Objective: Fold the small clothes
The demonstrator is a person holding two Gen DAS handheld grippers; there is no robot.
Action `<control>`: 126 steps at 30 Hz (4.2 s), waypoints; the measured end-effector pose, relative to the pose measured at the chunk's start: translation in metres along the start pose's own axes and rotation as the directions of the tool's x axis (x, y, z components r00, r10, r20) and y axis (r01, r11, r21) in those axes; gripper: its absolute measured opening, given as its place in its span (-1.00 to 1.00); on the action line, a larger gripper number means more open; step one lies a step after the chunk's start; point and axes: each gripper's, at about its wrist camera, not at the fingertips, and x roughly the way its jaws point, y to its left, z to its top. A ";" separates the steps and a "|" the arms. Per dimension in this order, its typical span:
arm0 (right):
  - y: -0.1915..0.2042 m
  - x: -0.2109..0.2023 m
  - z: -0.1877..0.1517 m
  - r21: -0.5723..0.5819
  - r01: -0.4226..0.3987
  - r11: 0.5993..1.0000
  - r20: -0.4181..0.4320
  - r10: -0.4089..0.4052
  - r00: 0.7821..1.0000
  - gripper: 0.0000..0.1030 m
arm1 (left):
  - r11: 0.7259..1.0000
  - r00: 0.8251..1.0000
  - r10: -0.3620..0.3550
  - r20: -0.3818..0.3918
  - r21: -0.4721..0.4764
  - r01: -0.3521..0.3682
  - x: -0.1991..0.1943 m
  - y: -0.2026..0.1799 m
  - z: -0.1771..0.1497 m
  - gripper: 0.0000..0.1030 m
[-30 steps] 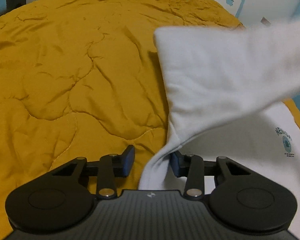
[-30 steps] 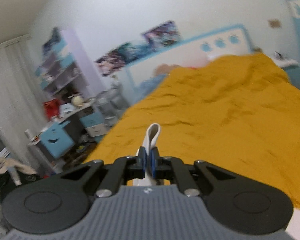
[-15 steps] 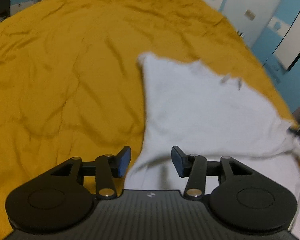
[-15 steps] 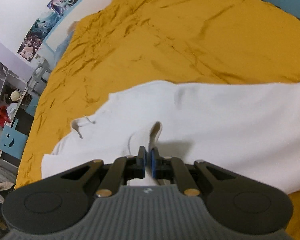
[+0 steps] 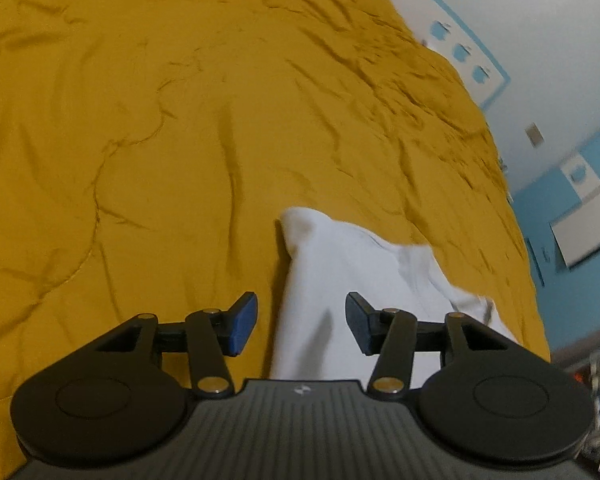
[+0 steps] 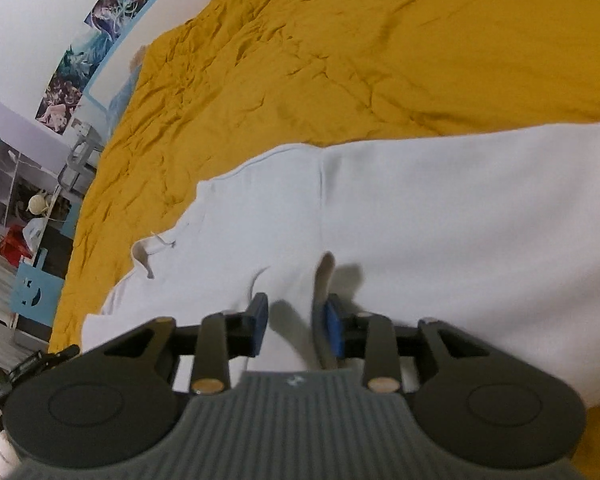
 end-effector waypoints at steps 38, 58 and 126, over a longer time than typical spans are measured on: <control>0.059 -0.033 -0.055 -0.351 0.213 0.912 0.101 -0.189 0.977 -0.73 | 0.885 0.994 0.106 -0.034 0.460 -0.078 -0.056 -0.057 -0.061 -0.53; 0.037 -0.031 -0.058 -0.296 0.223 0.929 0.089 -0.206 0.975 -1.00 | 0.880 0.973 0.208 -0.102 0.453 -0.140 -0.076 -0.011 -0.101 -0.44; 0.171 -0.330 0.111 -0.305 0.093 0.948 0.506 0.079 0.859 -0.97 | 0.903 0.974 0.172 0.151 0.370 -0.217 -0.156 -0.095 -0.082 -0.23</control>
